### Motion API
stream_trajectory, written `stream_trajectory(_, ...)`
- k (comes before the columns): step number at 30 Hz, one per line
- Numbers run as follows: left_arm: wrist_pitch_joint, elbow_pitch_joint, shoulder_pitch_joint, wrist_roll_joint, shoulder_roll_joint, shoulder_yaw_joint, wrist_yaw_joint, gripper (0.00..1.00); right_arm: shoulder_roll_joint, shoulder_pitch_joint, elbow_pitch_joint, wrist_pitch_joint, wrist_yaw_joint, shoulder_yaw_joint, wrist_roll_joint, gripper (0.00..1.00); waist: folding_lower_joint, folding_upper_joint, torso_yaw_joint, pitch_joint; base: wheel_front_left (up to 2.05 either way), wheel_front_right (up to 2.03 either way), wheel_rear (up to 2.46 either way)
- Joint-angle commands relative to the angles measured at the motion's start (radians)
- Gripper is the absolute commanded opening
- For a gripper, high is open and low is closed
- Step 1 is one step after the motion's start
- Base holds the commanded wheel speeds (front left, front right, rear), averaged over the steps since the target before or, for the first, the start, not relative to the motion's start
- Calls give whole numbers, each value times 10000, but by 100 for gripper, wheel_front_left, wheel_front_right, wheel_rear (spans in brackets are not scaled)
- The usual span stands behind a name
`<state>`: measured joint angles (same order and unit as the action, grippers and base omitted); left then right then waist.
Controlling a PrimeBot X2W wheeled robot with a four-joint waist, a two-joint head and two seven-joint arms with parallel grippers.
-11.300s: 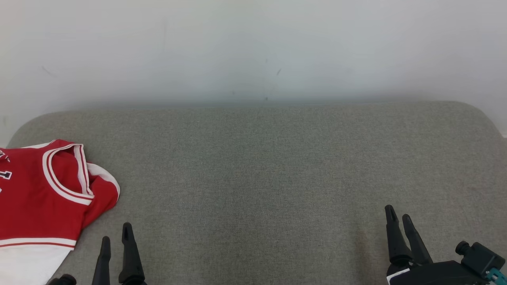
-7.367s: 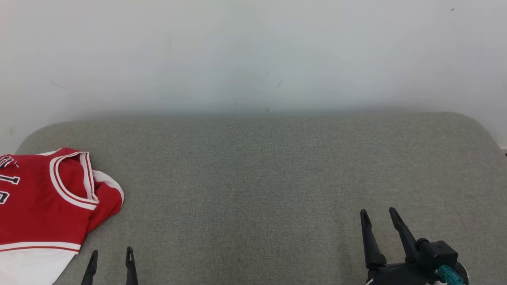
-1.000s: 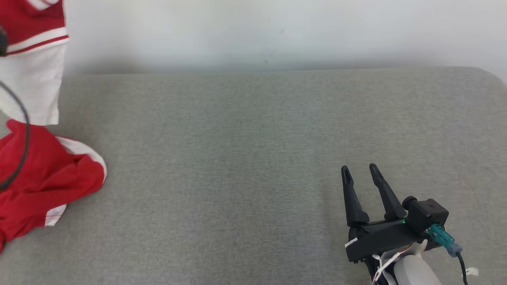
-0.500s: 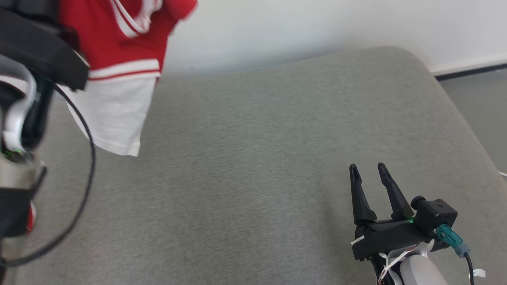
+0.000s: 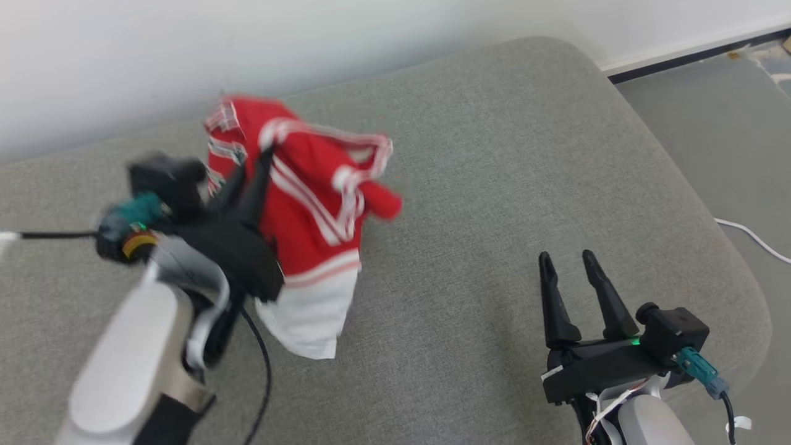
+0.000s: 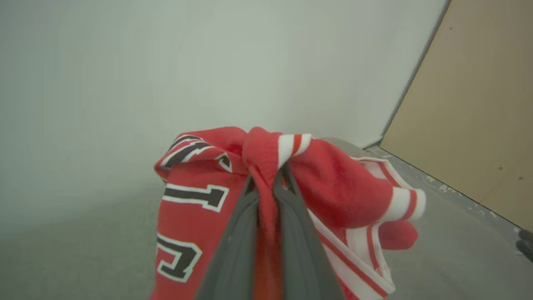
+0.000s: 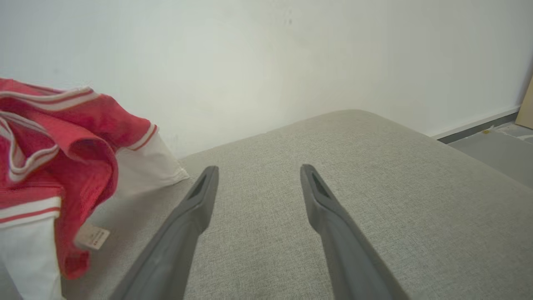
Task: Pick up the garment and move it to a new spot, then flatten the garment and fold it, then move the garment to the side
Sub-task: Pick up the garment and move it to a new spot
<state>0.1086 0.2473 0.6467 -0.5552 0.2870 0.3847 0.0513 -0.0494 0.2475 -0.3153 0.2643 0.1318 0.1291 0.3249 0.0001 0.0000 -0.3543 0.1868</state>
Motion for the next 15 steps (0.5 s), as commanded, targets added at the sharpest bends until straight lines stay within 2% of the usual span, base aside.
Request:
stream_trajectory(1, -149, 306, -137, 261, 30, 207, 68, 0, -21, 99, -31, 20, -21, 37, 64, 100, -1, 0, -20, 47, 0, 0, 0)
stream_trajectory(9, -877, 3145, -379, 772, -563, 1257, 353, 0, -14, 313, -101, 20, -21, 222, -72, 100, -1, 0, 14, 30, 0, 0, 0)
stream_trajectory(12, -1085, 3572, -219, 698, -773, 1331, 440, 0, -14, 327, -120, 20, -21, 209, -119, 100, -1, 0, 64, -17, 0, 0, 0)
stream_trajectory(13, -1244, 3729, -71, 773, -816, 1372, 428, 36, -12, 313, -116, 20, -21, 184, -127, 100, -1, 0, 110, -55, 0, 0, 0)
stream_trajectory(14, -1408, 3841, 51, 780, -875, 1371, 434, 82, -15, 276, -112, 20, -21, 141, -163, 100, -1, 0, 175, -104, 0, 0, 0)
stream_trajectory(15, -1547, 3946, 144, 758, -952, 1364, 448, 100, -15, 227, -116, 20, -21, 98, -202, 100, -1, 0, 241, -165, 0, 0, 0)
